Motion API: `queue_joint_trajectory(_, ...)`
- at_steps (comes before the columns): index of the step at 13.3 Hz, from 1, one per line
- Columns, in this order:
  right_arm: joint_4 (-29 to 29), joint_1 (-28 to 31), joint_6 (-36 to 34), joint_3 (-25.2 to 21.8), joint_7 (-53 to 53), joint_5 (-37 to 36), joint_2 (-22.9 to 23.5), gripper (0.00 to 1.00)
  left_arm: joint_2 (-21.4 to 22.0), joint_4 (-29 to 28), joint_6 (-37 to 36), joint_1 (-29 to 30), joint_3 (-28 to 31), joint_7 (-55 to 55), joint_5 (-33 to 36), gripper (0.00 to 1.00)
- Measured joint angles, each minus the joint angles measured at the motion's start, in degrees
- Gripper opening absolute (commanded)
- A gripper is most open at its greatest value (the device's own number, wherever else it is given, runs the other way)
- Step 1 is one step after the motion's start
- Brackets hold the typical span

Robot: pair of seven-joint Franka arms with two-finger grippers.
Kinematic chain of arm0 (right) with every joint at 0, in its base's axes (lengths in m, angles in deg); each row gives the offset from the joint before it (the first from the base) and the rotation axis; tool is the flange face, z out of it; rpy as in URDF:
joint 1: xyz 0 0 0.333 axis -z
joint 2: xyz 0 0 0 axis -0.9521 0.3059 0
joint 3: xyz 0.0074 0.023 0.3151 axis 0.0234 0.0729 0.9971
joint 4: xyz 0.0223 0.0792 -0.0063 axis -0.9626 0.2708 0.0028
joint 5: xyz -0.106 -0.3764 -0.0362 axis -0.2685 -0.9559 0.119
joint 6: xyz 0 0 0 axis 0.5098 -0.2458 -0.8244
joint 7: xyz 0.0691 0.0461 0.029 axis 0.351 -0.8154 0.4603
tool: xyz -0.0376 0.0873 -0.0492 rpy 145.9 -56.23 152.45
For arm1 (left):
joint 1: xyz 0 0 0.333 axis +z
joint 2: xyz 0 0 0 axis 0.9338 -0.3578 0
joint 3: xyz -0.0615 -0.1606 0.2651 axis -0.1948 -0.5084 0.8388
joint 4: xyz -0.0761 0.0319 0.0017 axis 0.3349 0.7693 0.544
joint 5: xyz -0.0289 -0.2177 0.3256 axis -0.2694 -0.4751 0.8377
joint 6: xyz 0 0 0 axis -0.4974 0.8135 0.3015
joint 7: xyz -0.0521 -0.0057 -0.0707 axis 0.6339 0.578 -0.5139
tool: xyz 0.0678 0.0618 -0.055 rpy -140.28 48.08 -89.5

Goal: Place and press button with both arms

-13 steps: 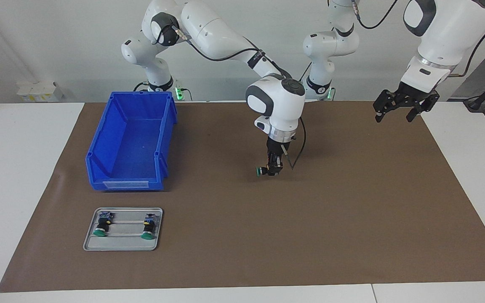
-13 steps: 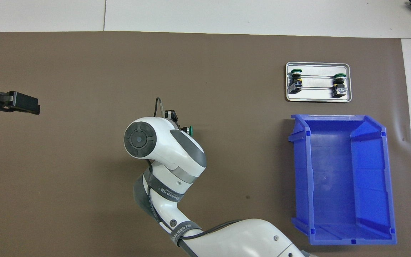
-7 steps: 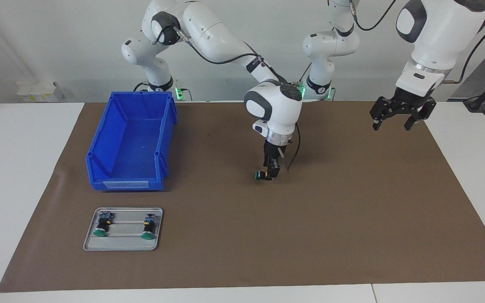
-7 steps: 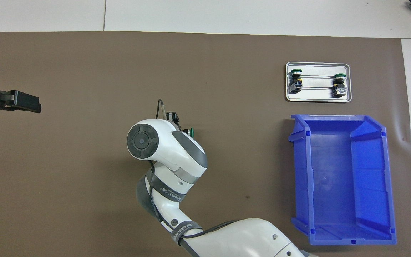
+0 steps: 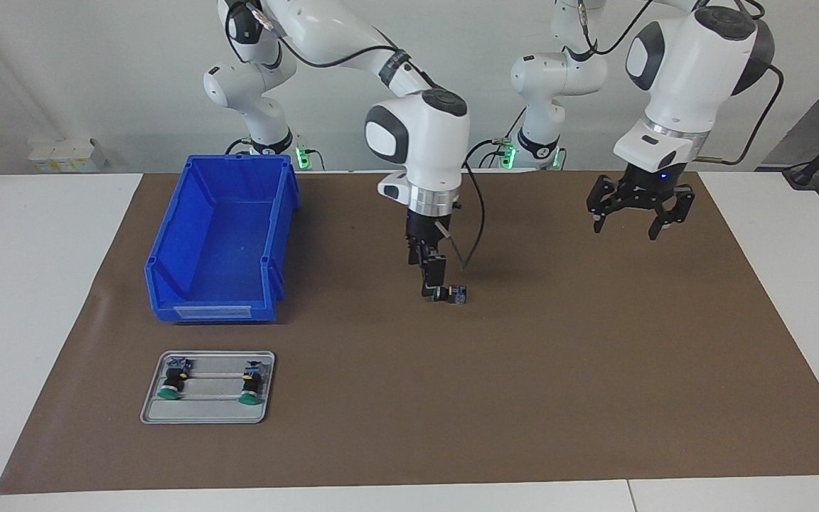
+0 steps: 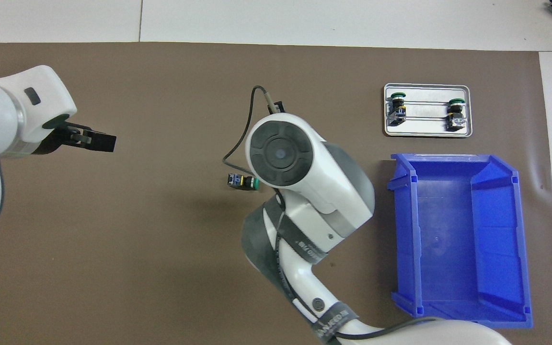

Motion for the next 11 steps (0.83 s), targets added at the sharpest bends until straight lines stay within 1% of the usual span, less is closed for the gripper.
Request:
queue_joint_trajectory(1, 1.29, 2.45, -0.83, -0.03, 7.33, 1.96, -2.56, 1.0, -0.05, -1.3, 1.73, -1.95, -0.06, 1.59, 0.0, 1.0)
queue_joint_trajectory(3, 2.35, 7.6, -2.61, -0.08, 20.74, 6.28, -6.02, 1.0, -0.45, -3.65, 4.75, -5.5, -0.13, 5.97, 0.0, 1.0)
queue_joint_trajectory(5, 2.63, 13.06, -6.77, -0.11, 34.79, 9.17, -8.93, 1.0, -1.57, -5.18, 7.31, -8.83, -0.19, 9.79, 0.0, 1.0)
queue_joint_trajectory(7, 2.74, 17.32, -11.74, -0.13, 47.72, 9.95, -11.55, 1.0, -3.25, -6.0, 9.65, -12.43, -0.21, 13.5, 0.0, 1.0)
queue_joint_trajectory(9, 2.85, 21.03, -15.96, -0.11, 58.46, 10.0, -13.6, 1.0, -4.95, -6.56, 10.88, -15.58, -0.25, 17.27, 0.0, 1.0)
queue_joint_trajectory(11, 2.89, 24.78, -18.46, -0.14, 68.48, 10.17, -15.09, 1.0, -6.45, -6.9, 12.43, -17.82, -0.24, 21.34, 0.0, 1.0)
